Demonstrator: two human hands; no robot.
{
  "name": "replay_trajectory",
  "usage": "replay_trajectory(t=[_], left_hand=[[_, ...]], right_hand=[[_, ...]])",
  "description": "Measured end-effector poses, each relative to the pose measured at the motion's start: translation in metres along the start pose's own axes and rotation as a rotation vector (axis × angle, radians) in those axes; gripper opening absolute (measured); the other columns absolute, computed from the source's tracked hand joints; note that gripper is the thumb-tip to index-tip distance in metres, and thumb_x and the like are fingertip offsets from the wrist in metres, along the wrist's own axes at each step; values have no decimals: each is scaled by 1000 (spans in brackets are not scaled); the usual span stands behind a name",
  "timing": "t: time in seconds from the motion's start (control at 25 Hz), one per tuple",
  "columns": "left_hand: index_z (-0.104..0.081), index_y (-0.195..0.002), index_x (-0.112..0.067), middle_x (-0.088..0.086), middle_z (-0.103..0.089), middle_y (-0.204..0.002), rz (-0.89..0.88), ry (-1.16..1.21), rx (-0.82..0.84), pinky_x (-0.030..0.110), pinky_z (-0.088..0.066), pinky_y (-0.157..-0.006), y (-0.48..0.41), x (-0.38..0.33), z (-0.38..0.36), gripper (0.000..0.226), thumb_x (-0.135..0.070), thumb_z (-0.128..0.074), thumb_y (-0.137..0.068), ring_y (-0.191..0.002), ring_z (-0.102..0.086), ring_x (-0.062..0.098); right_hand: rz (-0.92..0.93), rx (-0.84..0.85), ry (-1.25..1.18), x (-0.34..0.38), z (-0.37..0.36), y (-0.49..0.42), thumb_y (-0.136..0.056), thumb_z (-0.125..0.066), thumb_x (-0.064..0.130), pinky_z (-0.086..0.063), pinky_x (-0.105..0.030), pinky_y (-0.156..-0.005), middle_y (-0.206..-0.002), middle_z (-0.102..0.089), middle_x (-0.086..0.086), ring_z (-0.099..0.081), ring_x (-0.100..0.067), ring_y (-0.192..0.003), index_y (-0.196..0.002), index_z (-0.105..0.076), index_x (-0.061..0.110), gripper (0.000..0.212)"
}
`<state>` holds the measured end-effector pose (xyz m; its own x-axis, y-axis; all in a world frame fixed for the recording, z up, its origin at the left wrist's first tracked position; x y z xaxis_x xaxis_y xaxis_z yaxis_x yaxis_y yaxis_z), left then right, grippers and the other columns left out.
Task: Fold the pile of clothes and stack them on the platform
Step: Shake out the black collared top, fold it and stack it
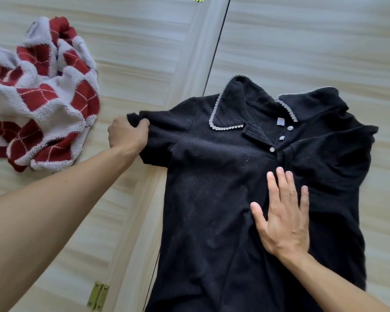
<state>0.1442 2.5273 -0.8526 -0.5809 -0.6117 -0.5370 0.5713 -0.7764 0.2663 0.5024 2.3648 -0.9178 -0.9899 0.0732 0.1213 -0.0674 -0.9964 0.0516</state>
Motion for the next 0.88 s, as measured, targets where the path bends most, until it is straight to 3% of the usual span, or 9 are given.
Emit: replay_trajectory(t=[0.12, 0.28, 0.36, 0.48, 0.56, 0.6, 0.68, 0.8, 0.88], left_hand=[[-68, -101, -16, 5, -73, -102, -329, 70, 3, 33, -54, -84, 29, -74, 9, 30, -43, -64, -89, -99, -68, 24], [-59, -102, -25, -6, -65, -92, -514, 220, 513, 29, -51, -54, 98, -139, -36, 26, -48, -64, -90, -76, -65, 14], [-63, -104, -22, -10, -62, -92, -637, 110, 519, 31, -50, -64, 113, -132, -58, 12, -30, -56, -98, -79, -62, 12], [-63, -118, -18, -3, -62, -115, -874, -135, 359, 42, -48, -93, 118, -100, -84, 32, -6, -48, -92, -105, -56, 20], [-53, -140, -18, 6, -49, -148, -962, -386, 374, 49, -37, -112, 121, -80, -111, 46, -15, -52, -94, -136, -42, 32], [-40, -151, -20, 7, -31, -162, -978, -530, 420, 51, -26, -120, 124, -68, -127, 56, -29, -52, -98, -150, -25, 34], [-16, -161, -26, 4, -2, -171, -973, -719, 477, 53, -9, -126, 126, -51, -146, 74, -54, -43, -98, -157, 1, 30], [-43, -147, -23, 11, -33, -156, -1064, -667, 260, 49, -24, -117, 116, -85, -138, 76, -66, -44, -85, -145, -28, 34], [-43, -145, -20, 14, -33, -154, -1051, -678, 167, 50, -25, -118, 93, -122, -137, 79, -64, -59, -82, -145, -27, 36]], right_hand=[[-3, 3, -5, -1, -1, 0, -94, -35, 54, -12, -56, -124, -169, -11, -6, -5, -22, -157, -158, -25, 10, 78], [3, 1, -17, 0, -1, -1, -95, -35, 54, -11, -54, -124, -170, -9, -6, -3, -21, -157, -159, -22, 12, 78], [13, -13, -65, 0, -1, -1, -97, -33, 51, -11, -54, -125, -169, -13, -6, -5, -20, -157, -159, -22, 11, 74], [-7, -102, -376, -6, 12, 0, -100, -34, 39, -12, -54, -124, -164, -28, -5, -18, -17, -155, -155, -31, 10, 62], [5, -225, -541, -12, 35, -9, -98, -41, 31, -9, -53, -125, -159, -36, -6, -25, -18, -152, -151, -36, 9, 58], [6, -279, -547, -18, 47, -21, -96, -45, 27, -6, -51, -126, -159, -36, -7, -26, -19, -152, -151, -36, 9, 60], [-26, -300, -447, -42, 63, -62, -88, -52, 23, -1, -50, -125, -162, -28, -9, -21, -22, -153, -155, -28, 9, 73], [-77, -158, -162, -95, 67, -133, -78, -63, 23, -1, -57, -123, -167, -10, -13, -7, -28, -156, -160, -11, 11, 98], [-65, 24, -41, -126, 60, -167, -76, -69, 30, 1, -57, -123, -169, 0, -13, 2, -29, -156, -161, -3, 16, 109]])
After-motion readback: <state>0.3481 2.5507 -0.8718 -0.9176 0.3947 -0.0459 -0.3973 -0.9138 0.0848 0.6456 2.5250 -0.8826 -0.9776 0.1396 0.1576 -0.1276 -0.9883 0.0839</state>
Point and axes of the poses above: each hand's wrist, its own y-axis away from the middle knuckle, its own z-axis out of the back of the hand, x = y × z, the point moved 7 cm from there along -y, towards the middle knuckle
